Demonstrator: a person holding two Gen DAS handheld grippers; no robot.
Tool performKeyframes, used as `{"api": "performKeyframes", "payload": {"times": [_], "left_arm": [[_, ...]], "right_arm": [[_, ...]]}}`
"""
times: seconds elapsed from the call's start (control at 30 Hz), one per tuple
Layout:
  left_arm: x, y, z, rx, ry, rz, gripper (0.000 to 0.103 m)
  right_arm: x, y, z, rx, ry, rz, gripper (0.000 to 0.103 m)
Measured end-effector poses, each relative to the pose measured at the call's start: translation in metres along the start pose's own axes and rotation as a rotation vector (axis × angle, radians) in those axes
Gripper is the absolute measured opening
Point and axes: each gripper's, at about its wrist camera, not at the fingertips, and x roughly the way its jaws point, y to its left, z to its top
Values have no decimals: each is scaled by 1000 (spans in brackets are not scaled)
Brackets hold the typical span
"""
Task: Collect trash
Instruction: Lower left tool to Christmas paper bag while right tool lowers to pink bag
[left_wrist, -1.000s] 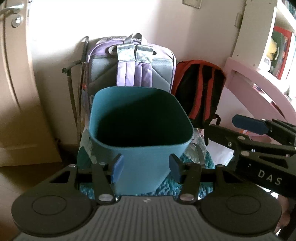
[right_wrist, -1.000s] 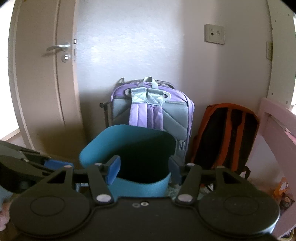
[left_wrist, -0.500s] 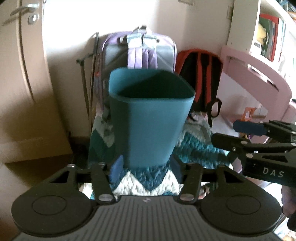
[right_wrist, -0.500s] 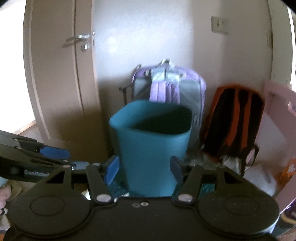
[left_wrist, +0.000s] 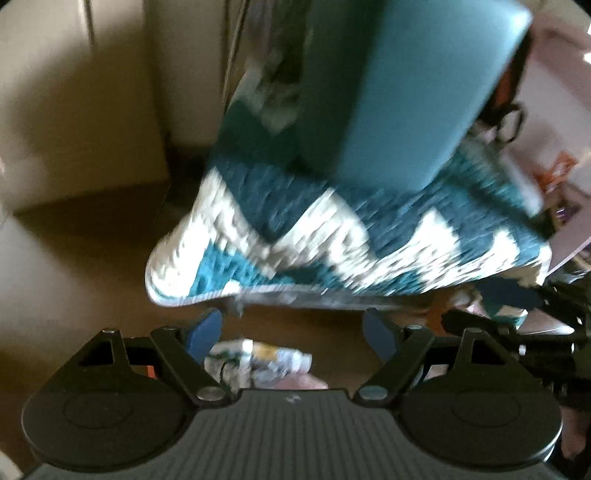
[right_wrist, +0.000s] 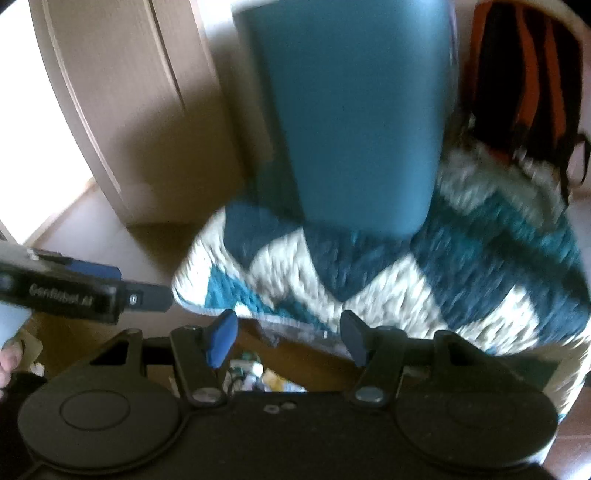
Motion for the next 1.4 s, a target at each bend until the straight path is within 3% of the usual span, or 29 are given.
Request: {"api": "performKeyframes", "payload": {"times": [0.4, 0.7, 1.0, 1.3, 1.4], "left_arm": [[188, 66, -34, -209, 345, 142, 84], [291, 91, -62, -283, 536, 173, 84], [357, 98, -85, -269, 623, 171, 84], [390, 108, -100, -324, 642, 174, 83], [395, 111, -102, -352, 647, 159, 66]], "right_arm": [[178, -16, -99, 53, 382, -16, 62], [258, -27, -148, 46, 572, -15, 62], [314, -37, -178, 109, 678, 12, 61], [346, -39, -199, 135, 745, 37, 60], [353, -40, -201, 155, 747, 45, 60]]}}
